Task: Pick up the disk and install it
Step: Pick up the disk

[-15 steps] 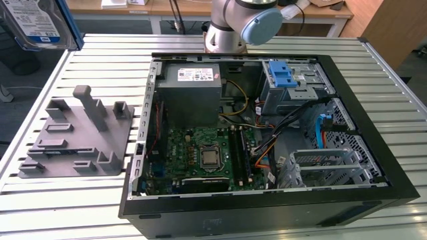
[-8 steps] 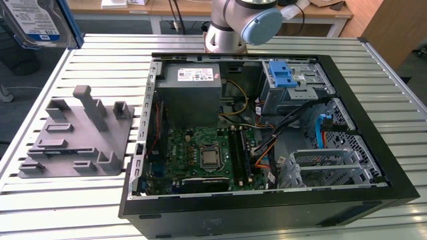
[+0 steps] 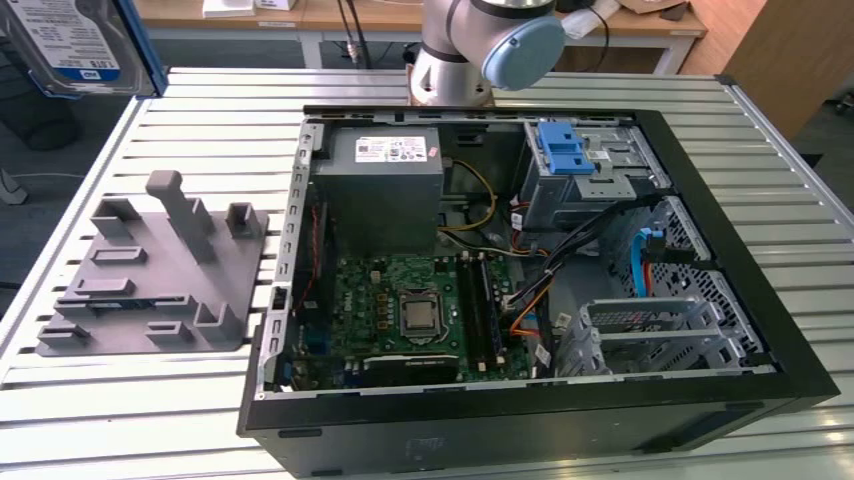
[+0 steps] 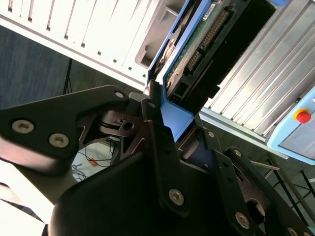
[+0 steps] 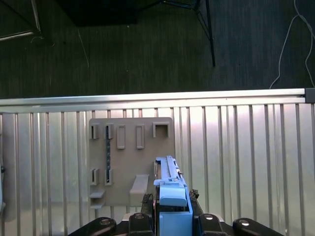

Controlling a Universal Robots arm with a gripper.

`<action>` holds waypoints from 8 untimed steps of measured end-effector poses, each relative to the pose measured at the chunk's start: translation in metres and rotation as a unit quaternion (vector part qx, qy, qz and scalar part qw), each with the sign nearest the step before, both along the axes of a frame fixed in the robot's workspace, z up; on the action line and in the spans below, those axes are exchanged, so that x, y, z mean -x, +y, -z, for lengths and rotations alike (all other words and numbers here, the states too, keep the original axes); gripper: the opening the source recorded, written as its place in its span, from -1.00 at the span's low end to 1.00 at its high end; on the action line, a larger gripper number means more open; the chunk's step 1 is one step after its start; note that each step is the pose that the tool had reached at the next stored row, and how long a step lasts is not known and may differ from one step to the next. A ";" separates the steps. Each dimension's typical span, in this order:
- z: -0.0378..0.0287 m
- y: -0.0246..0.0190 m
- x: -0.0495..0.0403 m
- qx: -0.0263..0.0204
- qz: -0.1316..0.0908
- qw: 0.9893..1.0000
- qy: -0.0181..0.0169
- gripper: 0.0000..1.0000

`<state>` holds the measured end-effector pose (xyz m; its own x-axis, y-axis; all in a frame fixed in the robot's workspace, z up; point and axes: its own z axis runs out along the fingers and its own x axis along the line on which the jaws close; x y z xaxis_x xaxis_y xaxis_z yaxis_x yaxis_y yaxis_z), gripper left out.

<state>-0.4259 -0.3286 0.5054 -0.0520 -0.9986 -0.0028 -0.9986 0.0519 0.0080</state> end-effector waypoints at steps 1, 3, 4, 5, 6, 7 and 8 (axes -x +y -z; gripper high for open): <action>0.0000 0.0000 -0.0005 0.000 0.000 1.000 0.000 -0.26; 0.0000 -0.0001 -0.0023 0.000 0.000 1.000 0.000 -0.26; 0.0001 0.0000 -0.0038 0.000 0.000 1.000 0.000 -0.26; 0.0000 0.0000 -0.0054 0.000 0.000 1.000 0.000 -0.26; -0.0001 0.0000 -0.0069 0.000 0.000 1.000 0.000 -0.26; -0.0007 0.0000 -0.0077 0.000 0.000 1.000 0.000 -0.26; -0.0019 0.0000 -0.0080 0.000 0.000 1.000 0.000 -0.26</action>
